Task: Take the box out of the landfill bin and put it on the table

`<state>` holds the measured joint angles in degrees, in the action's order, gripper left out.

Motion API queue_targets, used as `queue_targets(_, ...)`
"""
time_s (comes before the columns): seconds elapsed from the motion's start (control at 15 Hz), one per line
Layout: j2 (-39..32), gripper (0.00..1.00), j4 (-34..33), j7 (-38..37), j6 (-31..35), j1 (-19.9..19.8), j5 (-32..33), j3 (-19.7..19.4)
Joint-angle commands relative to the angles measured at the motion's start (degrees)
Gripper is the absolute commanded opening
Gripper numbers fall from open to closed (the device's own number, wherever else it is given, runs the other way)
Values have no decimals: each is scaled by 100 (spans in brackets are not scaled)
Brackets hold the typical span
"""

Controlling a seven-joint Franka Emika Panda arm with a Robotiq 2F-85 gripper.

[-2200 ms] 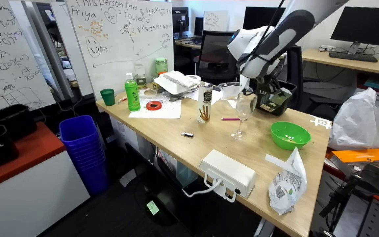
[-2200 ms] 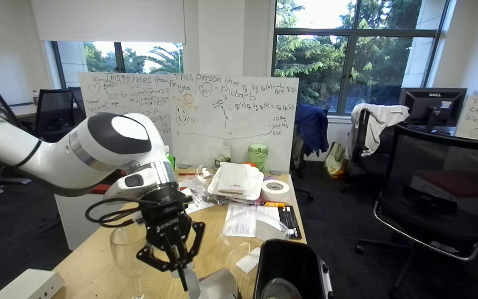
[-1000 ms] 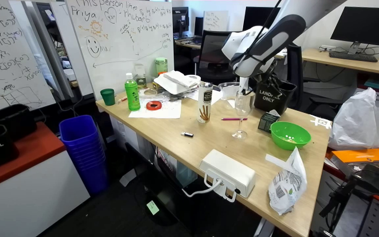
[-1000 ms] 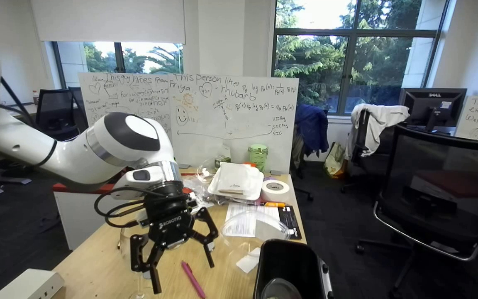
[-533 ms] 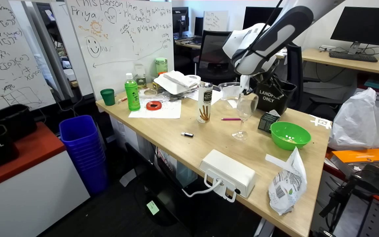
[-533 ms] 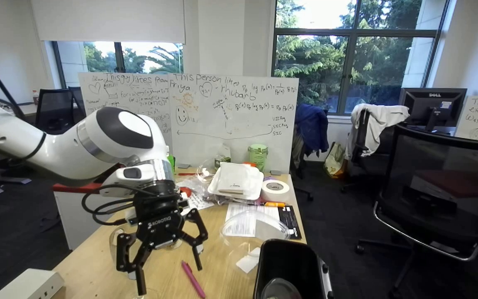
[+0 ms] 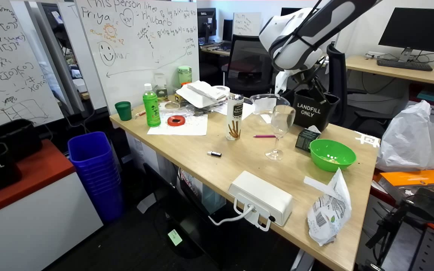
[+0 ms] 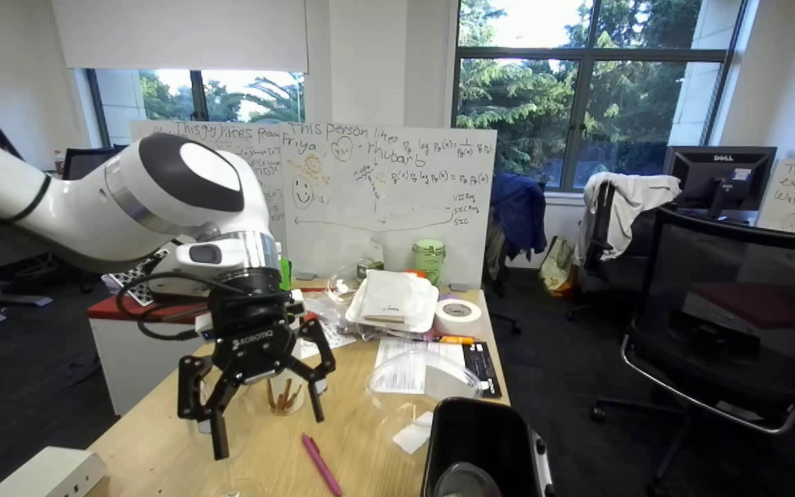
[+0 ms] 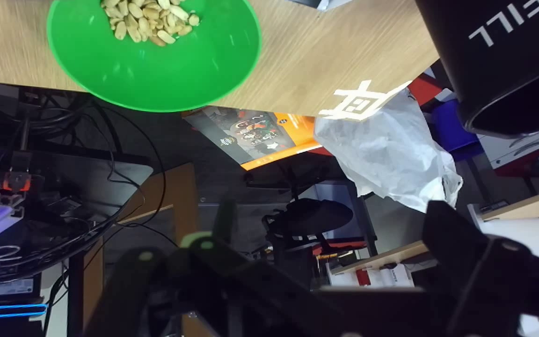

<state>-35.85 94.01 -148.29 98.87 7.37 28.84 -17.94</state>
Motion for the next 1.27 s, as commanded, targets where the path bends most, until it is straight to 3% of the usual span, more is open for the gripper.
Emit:
queue_targets(0.0,491,100,416,-21,283,-288,-133,319)
queue_targets(0.27,875,100,730,-1,550,-483,-279,438)
queue_targets(0.53,1279,100,1214,323,1251,-797,-732,573)
queue_targets(0.6,955,100,796,111,778,-627,-464,461)
queue_targets(1.2,1152,100,1056,208,1070,-721,-627,525)
